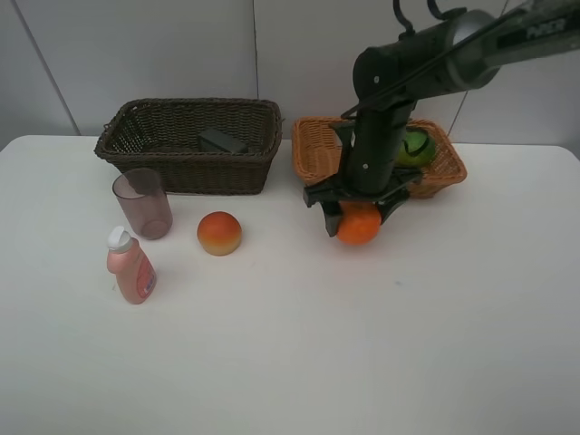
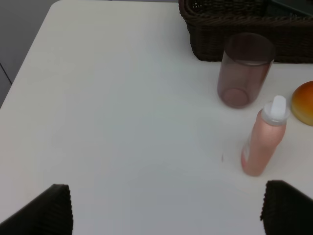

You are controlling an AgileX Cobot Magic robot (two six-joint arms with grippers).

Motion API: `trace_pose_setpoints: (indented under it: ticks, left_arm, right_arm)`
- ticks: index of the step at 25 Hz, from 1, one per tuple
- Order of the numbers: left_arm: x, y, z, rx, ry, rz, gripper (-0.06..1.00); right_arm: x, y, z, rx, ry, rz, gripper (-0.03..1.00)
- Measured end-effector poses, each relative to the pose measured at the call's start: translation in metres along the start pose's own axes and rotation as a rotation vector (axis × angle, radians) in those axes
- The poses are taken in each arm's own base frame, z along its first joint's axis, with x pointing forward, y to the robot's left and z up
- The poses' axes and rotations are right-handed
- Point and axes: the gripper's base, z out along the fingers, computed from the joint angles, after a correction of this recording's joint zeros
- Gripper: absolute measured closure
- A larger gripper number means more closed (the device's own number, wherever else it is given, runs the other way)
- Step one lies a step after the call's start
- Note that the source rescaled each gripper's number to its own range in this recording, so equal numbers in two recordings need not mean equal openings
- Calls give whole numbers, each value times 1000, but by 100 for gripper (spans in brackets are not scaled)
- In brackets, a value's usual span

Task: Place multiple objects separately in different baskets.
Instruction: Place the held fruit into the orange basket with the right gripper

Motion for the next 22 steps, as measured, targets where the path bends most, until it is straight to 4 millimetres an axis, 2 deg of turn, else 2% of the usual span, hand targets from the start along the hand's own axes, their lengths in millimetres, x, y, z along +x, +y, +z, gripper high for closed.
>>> trace_pose_setpoints:
  ticks: [5,11,18,22]
  left_arm:
    - [0,0,0,0,0,0,-6]
    - [0,0,0,0,0,0,-6]
    - [0,0,0,0,0,0,-6]
    - [0,0,0,0,0,0,-6]
  right_arm:
    - [6,-7,-27,22,-4,-4,35]
    - [7,-28,-54,62,-68,11,35]
    - [-8,-54,-64,159,-227,-23,35]
    - [-18,-57,-66,141,-325,-28,35]
